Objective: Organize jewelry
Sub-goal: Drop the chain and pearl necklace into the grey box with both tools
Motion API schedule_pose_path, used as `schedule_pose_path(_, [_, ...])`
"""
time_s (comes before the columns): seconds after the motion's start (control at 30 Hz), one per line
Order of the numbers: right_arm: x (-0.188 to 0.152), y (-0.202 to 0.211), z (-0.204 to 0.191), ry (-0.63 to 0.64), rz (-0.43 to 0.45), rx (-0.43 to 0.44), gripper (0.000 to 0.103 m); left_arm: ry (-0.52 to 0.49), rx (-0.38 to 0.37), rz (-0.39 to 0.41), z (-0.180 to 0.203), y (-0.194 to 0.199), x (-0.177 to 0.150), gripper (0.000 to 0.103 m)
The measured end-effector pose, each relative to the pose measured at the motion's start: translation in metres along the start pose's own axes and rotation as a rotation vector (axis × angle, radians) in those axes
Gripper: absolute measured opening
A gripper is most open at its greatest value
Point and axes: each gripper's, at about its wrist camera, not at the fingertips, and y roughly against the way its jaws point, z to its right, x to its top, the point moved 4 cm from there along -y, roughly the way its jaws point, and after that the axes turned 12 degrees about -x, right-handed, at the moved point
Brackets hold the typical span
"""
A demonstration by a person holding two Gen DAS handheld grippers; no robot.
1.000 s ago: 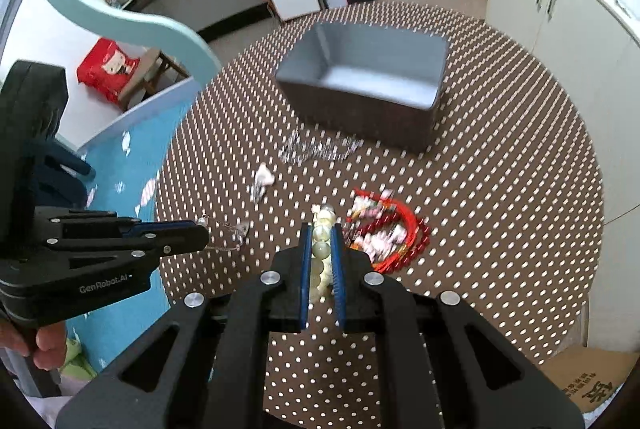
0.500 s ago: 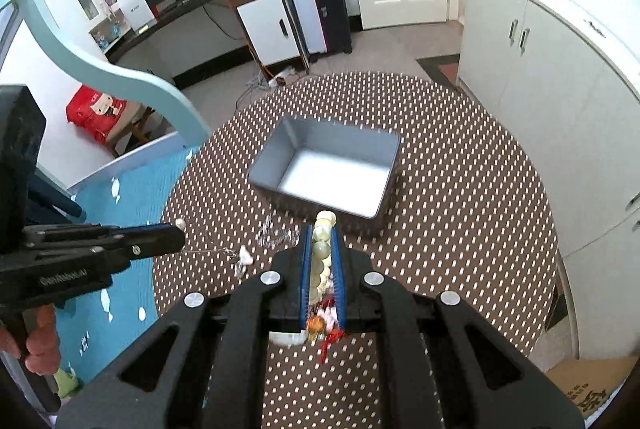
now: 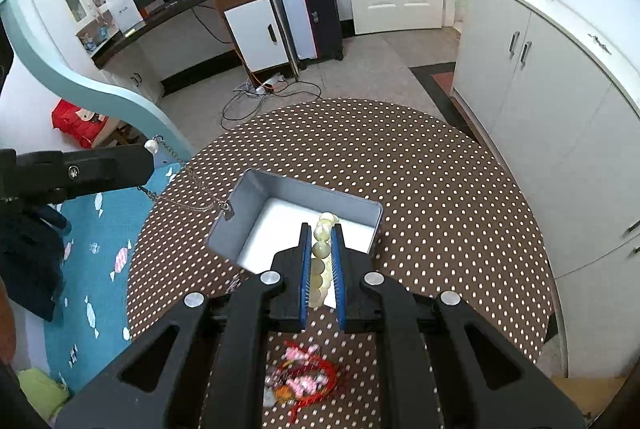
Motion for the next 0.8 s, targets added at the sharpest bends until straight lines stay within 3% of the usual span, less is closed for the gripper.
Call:
schedule_pose_path(0.23, [0.004,-0.033,0.005,-0.024,-0.069,-0.026,0.009,0.025,0.086,-0.094,-0.034,-0.059,0.008,0.009])
schedule_pose_path(0.5, [-0.003,-0.050,0.012,-0.069,-0.138,-0.039,0.012,0.060,0.165,-0.158,-0.071,-0.094,-0.001,0.010])
schedule_pose_path(0.6, [-0.003,-0.049,0.016,-0.081,-0.149,-0.044,0.024,0.073,0.191,-0.182,-0.077,-0.098,-0.004,0.010])
schedule_pose_path(0.63, [-0.002,-0.048,0.019,-0.083,-0.145,-0.043,0.027,0.079,0.194,-0.187,-0.079,-0.098,-0.005,0.012])
schedule_pose_path(0.7, [-0.001,-0.043,0.020,-0.088,-0.134,-0.040,0.029,0.085,0.194,-0.188,-0.080,-0.098,-0.007,0.025])
schedule_pose_path(0.8, [0.001,-0.038,0.023,-0.100,-0.127,-0.035,0.032,0.069,0.202,-0.185,-0.077,-0.097,-0.009,0.029])
